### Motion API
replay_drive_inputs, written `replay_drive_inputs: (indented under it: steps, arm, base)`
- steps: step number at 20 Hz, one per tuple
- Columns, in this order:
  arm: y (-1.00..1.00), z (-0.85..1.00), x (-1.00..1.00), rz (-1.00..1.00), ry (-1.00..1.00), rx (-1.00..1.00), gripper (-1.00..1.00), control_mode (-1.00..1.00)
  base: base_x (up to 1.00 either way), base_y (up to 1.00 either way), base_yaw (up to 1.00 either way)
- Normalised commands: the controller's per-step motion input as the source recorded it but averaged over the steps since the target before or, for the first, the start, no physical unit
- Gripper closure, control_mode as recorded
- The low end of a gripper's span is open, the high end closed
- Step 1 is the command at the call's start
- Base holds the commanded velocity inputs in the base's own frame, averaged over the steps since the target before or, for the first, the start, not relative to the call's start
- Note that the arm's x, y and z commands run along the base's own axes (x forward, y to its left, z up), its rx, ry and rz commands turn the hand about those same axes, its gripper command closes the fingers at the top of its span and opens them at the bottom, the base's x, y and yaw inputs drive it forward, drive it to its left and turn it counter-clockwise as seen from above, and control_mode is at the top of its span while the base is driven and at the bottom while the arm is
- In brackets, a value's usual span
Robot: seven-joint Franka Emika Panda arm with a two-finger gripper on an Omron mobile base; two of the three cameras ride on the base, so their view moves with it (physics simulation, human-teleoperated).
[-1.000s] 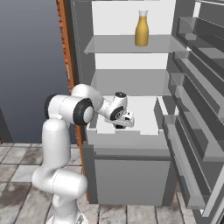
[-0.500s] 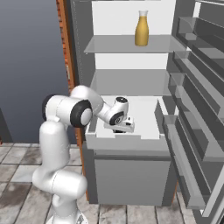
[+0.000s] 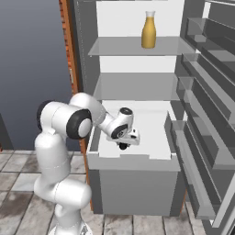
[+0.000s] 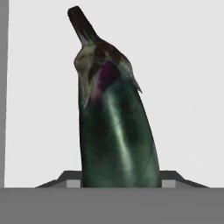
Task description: Place the eggplant and sweet potato inside the fridge drawer. Close the drawer after placing the vegetables.
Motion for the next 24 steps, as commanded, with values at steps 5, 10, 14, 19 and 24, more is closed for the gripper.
replay_drive_inputs:
  steps: [5,10,14,19,24]
  arm:
    - [-0.03,-0.01,0.83,0.04,0.16,0.01,1.0,-1.0]
    - [-0.09,-0.37,0.11,0.0,0.09,0.01,1.0,-1.0]
    - [-0.06,-0.53,0.11,0.0,0.1,0.02,1.0,-1.0]
    - [0.0,-0.6,0.12,0.0,0.05,0.0,1.0,-1.0]
    - [0.01,-0.3,0.05,0.0,0.02,0.0,-1.0,-1.0]
  base:
    - [0.0,0.0,0.0]
    - [0.0,0.0,0.0]
    - [0.0,0.0,0.0]
    - [0.0,0.0,0.0]
    - [0.0,0.0,0.0]
